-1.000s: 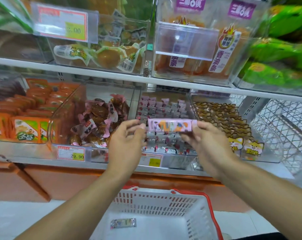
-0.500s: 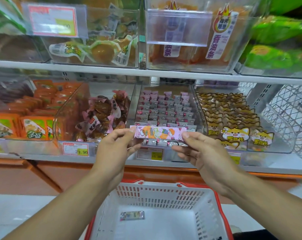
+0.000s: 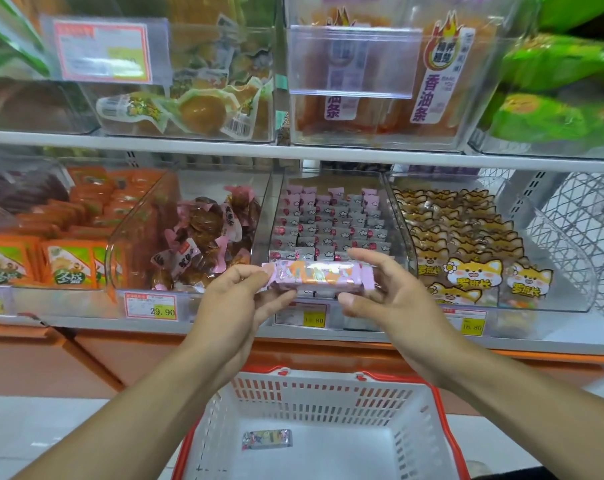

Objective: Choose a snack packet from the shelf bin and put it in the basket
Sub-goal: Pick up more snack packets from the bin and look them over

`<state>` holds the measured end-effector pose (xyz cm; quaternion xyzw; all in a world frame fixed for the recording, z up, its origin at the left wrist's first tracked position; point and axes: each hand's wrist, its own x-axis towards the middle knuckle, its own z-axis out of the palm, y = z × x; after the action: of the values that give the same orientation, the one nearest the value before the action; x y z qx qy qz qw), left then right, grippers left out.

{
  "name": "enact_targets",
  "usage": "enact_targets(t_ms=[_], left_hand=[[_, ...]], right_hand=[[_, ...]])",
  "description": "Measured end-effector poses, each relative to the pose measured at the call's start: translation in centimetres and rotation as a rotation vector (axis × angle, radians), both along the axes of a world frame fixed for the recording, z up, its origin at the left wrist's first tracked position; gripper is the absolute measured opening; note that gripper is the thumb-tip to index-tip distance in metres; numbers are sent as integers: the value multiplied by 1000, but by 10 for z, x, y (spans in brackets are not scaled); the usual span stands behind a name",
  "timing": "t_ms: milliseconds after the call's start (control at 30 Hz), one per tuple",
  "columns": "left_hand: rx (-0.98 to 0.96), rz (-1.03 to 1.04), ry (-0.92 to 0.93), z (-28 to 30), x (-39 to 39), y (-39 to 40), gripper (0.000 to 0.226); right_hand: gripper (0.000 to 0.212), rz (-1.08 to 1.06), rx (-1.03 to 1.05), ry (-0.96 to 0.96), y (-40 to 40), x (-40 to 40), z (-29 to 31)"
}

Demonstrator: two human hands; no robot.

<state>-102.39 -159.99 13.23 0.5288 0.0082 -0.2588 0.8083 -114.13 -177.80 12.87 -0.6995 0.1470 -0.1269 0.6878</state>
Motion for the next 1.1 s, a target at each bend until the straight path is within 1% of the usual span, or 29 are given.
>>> enact_targets(t_ms=[67,133,200,267,300,367,433,500,567,600,667,700,733,767,833,900,1000,1100], left_hand=[[24,-29,-13,0,-2,-1,6],[75,-49,-75,-1,-2,1,19],[144,-92,-204,-2,-2,3,24],[208,-171,-359,0,-4,6,23],[227,-215,-417,0,-5,7,28],[223,-270,-466,-2,-7,7,40],[204,-274,-493,-1,-9,6,39],[191,-261,-476,-1,-9,5,35],[154,-245,-384,-1,-8,4,37],[140,-235,-330,-1,-7,4,39],[125,-225,-247,-2,-5,2,36],[118,-225,-211,-3,-5,1,32],[123,-229,-183,-3,-5,0,27],[145,-239,-172,-4,-4,0,24],[206,-264,-176,-4,-5,0,28],[251,-273,-197,-6,-5,1,35],[231,-263,-252,-7,-7,-1,29],[209,-256,-302,-11,-6,-3,35]], right_hand=[[40,10,-119,-18,1,-1,3],[32,8,-158,-22,1,-2,3],[27,7,-167,-4,1,-3,2],[31,12,-99,27,-1,-2,0],[33,2,-16,39,-1,-1,1],[32,-8,157,42,-2,1,3],[31,-10,229,54,-3,2,4],[40,14,251,60,-5,3,3],[58,85,202,58,-10,1,3],[63,122,138,53,-13,0,4],[69,166,-84,36,-18,-4,4],[71,170,-204,17,-19,-5,5],[66,161,-281,-9,-18,-4,4],[57,143,-301,-37,-17,-4,3],[39,104,-294,-78,-16,-2,1],[28,75,-262,-76,-16,-2,0],[27,-13,-132,-39,-18,0,-1],[34,-46,-6,-41,-17,4,-3]])
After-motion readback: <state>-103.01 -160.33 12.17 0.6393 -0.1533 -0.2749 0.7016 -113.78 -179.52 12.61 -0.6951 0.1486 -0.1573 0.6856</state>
